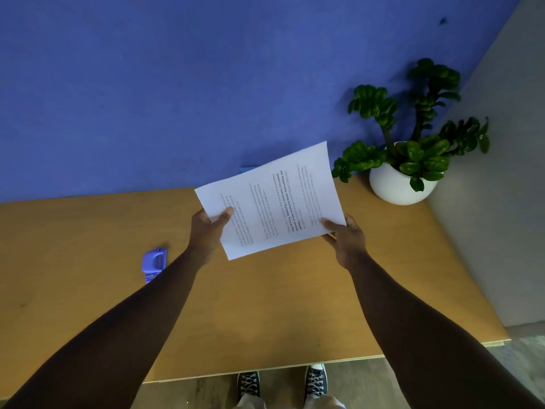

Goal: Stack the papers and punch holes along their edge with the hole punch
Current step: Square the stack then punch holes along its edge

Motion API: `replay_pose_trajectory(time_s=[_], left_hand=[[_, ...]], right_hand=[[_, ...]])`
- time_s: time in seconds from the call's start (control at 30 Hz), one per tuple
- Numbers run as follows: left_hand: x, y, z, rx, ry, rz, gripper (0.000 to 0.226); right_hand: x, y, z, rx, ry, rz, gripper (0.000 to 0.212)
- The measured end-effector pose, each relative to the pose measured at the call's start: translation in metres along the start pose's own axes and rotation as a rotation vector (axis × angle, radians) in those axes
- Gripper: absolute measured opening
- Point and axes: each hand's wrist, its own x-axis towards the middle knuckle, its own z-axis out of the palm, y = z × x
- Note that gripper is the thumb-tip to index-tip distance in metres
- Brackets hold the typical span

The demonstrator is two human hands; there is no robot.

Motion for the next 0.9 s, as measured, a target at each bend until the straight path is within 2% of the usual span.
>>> replay_pose_trajectory(time_s=[0.2,0.43,0.7,0.8,0.9], left_hand=[[-0.001,-0.009,-0.006,0.116,-0.016,0.031,0.015],[-0.016,-0.03,-0.002,0.183,-0.009,-0.017,0.013],[-0.035,-0.047,0.005,0.161,0.03,-0.114,0.011],[-0.039,-0.054,0.003,0.162,0.057,-0.165,0.019],[-0.039,-0.055,0.002,0.16,0.04,-0.164,0.015]], right_hand=[[0.003,0.004,-0.011,-0.314,0.024,-0.032,0.019],[0.0,0.015,-0.012,-0.601,0.005,-0.064,0.025],[-0.001,0.029,-0.017,-0.721,0.019,-0.034,0.039],[0.0,0.033,-0.017,-0.715,0.063,0.004,0.038],[0.001,0.032,-0.017,-0.715,0.064,-0.042,0.032]])
